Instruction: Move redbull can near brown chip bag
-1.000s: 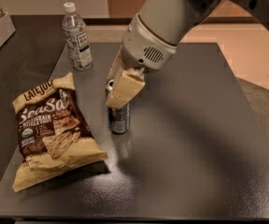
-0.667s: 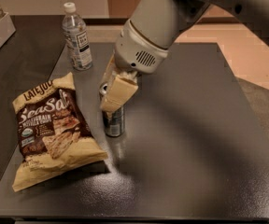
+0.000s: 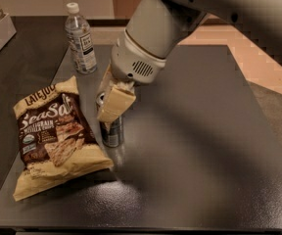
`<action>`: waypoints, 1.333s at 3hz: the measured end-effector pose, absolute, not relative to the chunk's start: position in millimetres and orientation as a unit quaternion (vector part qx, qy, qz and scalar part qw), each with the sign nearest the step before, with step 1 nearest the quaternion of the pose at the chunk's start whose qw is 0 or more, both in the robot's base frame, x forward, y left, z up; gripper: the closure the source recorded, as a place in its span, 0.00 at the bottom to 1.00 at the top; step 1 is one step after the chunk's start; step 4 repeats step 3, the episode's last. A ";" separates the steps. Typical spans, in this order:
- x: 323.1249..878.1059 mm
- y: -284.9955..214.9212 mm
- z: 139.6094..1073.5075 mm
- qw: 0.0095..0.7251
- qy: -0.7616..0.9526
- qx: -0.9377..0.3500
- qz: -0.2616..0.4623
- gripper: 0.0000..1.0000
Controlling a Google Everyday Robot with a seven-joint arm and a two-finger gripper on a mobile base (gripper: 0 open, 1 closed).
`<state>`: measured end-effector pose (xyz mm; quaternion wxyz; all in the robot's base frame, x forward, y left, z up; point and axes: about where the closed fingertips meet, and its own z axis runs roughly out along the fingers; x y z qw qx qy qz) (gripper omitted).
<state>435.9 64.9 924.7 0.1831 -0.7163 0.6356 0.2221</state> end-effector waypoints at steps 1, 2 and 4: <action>434.8 65.8 925.7 0.184 0.635 -0.717 0.221 0.13; 433.8 66.7 926.4 0.184 0.634 -0.718 0.220 0.00; 433.8 66.8 926.4 0.184 0.634 -0.718 0.220 0.00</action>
Offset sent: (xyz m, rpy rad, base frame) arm -0.0009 0.0007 0.0007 -0.0004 -0.0025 0.0011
